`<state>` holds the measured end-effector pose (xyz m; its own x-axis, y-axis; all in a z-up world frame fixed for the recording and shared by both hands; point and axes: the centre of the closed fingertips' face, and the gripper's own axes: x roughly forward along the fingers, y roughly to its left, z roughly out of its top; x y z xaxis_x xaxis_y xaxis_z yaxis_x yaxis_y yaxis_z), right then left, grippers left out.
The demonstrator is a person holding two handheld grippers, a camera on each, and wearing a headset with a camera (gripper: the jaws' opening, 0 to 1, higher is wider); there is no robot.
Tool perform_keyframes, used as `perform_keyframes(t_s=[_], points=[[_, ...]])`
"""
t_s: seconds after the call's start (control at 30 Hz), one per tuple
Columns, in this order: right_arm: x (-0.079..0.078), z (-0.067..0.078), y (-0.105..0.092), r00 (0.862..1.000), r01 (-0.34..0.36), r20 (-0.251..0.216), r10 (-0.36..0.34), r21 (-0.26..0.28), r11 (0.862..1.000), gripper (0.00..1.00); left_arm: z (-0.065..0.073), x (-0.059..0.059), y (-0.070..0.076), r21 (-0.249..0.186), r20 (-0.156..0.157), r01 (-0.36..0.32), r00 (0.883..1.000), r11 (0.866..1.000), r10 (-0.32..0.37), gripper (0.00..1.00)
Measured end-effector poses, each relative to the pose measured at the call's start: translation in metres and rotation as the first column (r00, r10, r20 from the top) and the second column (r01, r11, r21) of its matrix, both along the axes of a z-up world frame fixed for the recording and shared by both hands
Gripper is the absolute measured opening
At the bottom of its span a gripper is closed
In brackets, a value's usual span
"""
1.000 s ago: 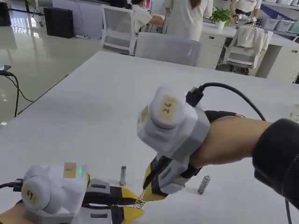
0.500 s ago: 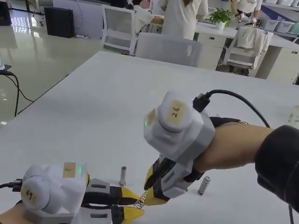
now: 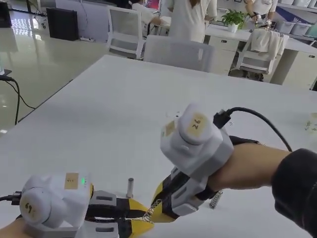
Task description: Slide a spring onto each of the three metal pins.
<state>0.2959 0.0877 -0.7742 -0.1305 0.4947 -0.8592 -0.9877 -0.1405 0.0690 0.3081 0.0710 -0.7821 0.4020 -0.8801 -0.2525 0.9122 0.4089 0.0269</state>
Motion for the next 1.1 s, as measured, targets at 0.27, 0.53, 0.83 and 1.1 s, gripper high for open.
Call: perform_keyframes(t_s=[0.27, 0.53, 0.83, 1.1], points=[[0.001, 0.0, 0.003, 1.0, 0.012, -0.002, -0.012, 0.015, 1.0, 0.09, 0.006, 0.003, 0.003, -0.037, -0.006, -0.021, 1.0, 0.999, 0.02, 0.02], [0.001, -0.001, 0.003, 1.0, 0.007, 0.007, -0.007, -0.006, 1.0, 0.09, 0.005, 0.003, 0.002, -0.033, -0.006, -0.018, 1.0, 0.999, 0.018, 0.03], [0.005, 0.0, 0.001, 1.0, 0.006, 0.022, -0.006, -0.021, 1.0, 0.09, 0.003, 0.005, 0.006, -0.027, -0.008, -0.039, 0.999, 0.999, 0.038, 0.13], [0.011, 0.0, -0.008, 0.999, 0.019, 0.032, -0.018, -0.038, 0.999, 0.09, 0.001, 0.005, 0.013, -0.026, -0.019, -0.065, 0.998, 0.998, 0.065, 0.22]])
